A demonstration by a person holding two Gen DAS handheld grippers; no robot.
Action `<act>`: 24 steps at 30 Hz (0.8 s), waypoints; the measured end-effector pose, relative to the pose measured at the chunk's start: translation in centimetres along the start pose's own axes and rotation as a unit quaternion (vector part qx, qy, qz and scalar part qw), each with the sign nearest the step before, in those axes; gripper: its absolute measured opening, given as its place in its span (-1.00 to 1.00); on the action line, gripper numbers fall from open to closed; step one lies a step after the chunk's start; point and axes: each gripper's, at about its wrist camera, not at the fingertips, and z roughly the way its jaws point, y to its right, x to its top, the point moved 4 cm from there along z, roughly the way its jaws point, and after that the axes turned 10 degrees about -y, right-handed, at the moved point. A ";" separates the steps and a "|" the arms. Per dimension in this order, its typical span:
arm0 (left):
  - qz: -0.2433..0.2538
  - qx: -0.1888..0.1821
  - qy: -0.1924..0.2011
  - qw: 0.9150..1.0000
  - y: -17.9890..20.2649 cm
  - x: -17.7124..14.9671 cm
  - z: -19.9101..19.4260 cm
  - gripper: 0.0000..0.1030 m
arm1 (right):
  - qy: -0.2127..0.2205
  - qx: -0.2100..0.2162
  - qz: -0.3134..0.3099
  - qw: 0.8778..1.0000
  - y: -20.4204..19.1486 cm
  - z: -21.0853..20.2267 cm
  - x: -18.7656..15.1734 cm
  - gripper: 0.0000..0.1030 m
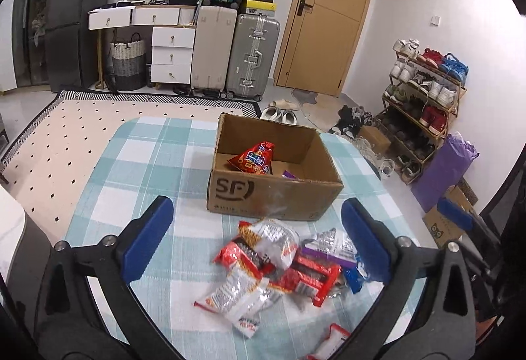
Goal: Organize snacks
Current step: 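Lower the right gripper onto the white noodle-snack pack and close it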
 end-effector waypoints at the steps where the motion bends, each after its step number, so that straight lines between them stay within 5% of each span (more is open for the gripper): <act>1: 0.000 -0.002 0.003 1.000 0.1 -0.6 -0.7 0.98 | -0.002 0.002 0.001 1.000 -0.3 -0.4 -0.7 0.99; 12: 0.015 0.009 0.007 1.000 -0.2 -7.2 -4.7 0.98 | -0.051 0.001 0.000 0.999 -2.7 -1.3 -7.7 0.99; 24: -0.015 0.013 -0.018 1.000 -2.5 -9.9 -5.0 0.97 | -0.195 -0.004 -0.019 0.981 -4.5 4.4 -14.9 0.99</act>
